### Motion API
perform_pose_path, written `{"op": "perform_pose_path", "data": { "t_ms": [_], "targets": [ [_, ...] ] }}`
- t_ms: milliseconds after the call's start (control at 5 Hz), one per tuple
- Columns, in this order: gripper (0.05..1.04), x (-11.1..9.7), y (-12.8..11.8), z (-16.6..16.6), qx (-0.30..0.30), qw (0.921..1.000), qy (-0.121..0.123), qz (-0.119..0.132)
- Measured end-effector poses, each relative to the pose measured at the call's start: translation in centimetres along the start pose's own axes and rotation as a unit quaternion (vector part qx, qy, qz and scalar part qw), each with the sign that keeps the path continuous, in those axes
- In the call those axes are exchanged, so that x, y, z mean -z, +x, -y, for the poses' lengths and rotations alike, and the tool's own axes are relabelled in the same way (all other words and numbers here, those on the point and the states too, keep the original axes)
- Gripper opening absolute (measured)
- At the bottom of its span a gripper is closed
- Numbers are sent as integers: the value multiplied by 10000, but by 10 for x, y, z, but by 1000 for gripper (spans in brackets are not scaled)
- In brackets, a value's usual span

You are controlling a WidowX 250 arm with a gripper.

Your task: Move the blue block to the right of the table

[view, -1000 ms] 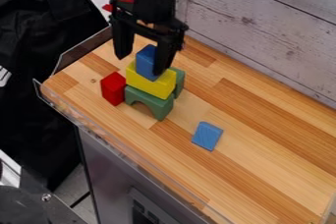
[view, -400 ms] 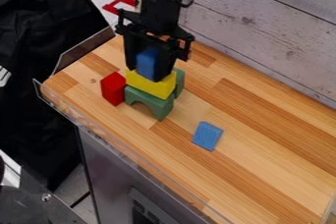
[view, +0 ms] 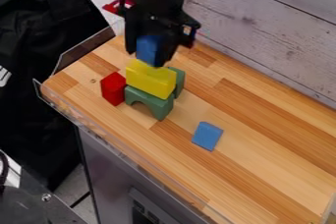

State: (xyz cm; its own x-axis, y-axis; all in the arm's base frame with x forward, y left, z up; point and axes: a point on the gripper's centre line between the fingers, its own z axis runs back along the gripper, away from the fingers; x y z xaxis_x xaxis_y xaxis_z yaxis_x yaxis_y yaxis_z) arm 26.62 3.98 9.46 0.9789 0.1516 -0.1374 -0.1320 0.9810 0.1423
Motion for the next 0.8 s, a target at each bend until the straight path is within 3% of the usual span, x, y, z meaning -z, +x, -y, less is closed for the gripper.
{"op": "perform_pose_path", "data": {
  "t_ms": [200,400,800],
  "targets": [
    [591,-4,9,11,233,9996,111,85],
    [591,4,14,33,621,9977,-239,133],
    [591,17,1,83,1437,9877,-609,43]
  ]
}}
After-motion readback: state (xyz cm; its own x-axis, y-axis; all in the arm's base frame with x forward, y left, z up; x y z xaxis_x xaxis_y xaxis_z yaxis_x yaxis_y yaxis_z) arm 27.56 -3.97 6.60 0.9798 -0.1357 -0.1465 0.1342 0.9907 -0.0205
